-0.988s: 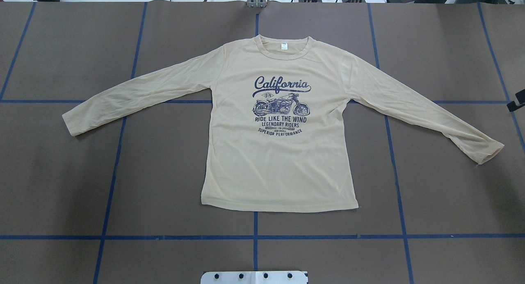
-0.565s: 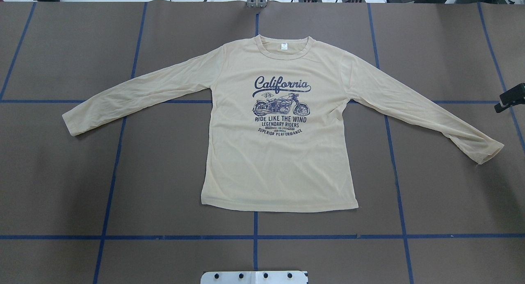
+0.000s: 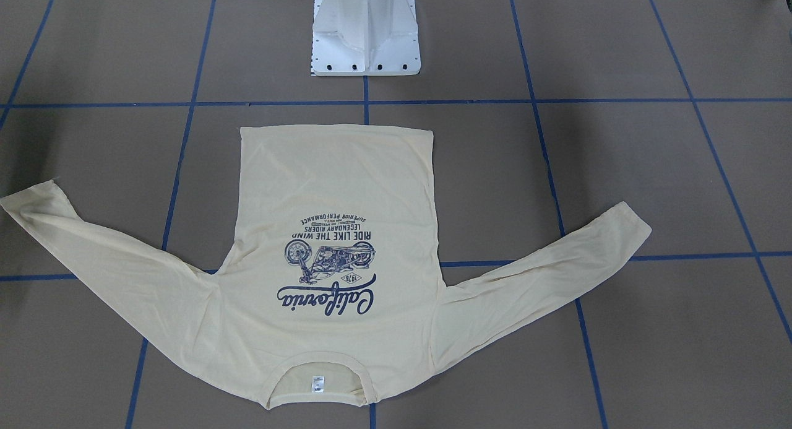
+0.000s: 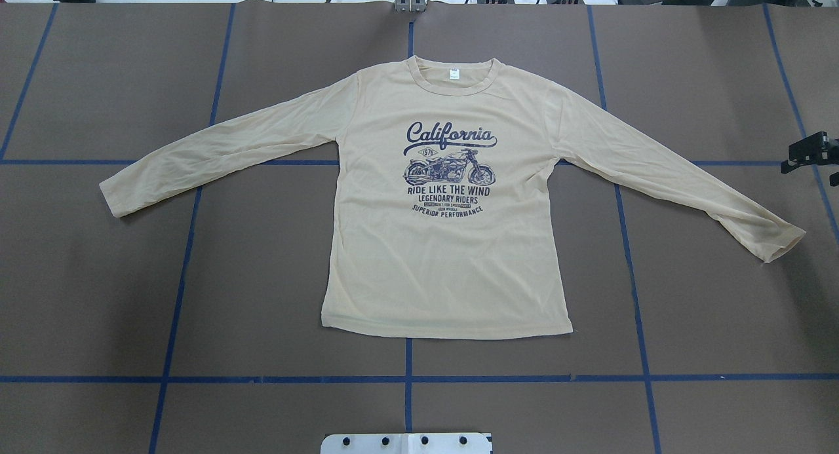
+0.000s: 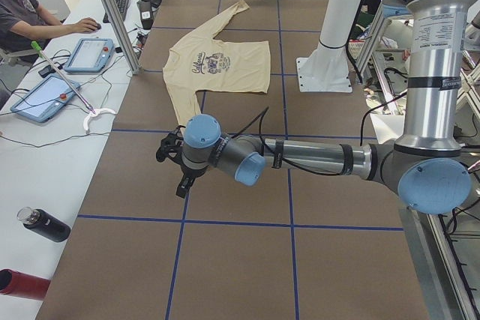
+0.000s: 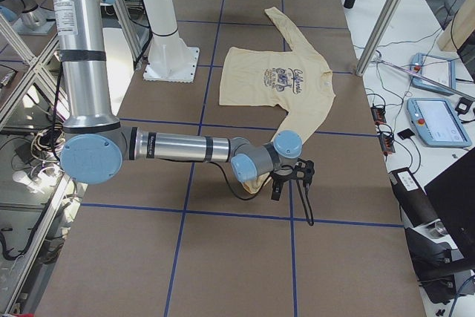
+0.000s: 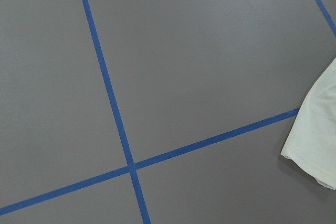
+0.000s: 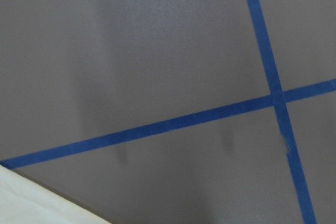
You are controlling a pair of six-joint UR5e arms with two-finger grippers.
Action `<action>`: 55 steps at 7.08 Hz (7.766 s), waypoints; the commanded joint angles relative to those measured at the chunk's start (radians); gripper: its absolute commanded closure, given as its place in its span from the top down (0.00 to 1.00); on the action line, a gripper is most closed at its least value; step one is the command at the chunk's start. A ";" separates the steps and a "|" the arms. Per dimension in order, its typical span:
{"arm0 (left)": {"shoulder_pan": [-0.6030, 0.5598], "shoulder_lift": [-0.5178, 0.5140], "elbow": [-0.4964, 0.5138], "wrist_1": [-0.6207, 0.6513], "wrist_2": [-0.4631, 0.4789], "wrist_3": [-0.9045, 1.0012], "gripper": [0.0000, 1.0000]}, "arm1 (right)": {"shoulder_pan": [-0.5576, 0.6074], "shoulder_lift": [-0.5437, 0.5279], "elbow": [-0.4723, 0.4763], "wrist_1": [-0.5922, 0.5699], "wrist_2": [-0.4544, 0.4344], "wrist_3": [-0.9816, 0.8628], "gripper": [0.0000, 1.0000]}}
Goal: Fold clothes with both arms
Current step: 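Grasp the cuff of the sleeve nearest the right gripper with the right gripper, then carry the held sleeve across the shirt body toward the left arm, then release the sleeve with the right gripper while the left gripper grasps the other cuff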
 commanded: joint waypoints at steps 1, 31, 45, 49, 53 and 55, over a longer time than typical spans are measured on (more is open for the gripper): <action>0.000 0.000 -0.004 0.000 0.000 0.000 1.00 | -0.022 -0.072 0.009 0.089 -0.001 0.084 1.00; 0.002 0.000 -0.004 -0.002 0.000 0.003 1.00 | -0.611 1.059 -0.214 -0.167 -0.571 0.951 0.00; 0.419 -0.182 0.228 -0.259 0.083 -0.545 0.73 | -0.477 1.001 -0.257 -0.029 -0.385 1.057 0.96; 0.437 -0.196 0.306 -0.287 0.075 -0.545 0.53 | -0.464 0.880 -0.137 -0.029 -0.366 1.055 0.96; 0.448 -0.198 0.320 -0.287 0.075 -0.548 0.45 | -0.464 0.880 -0.135 -0.030 -0.367 1.055 0.96; 0.453 -0.199 0.320 -0.287 0.074 -0.548 0.16 | -0.464 0.877 -0.135 -0.030 -0.366 1.055 0.96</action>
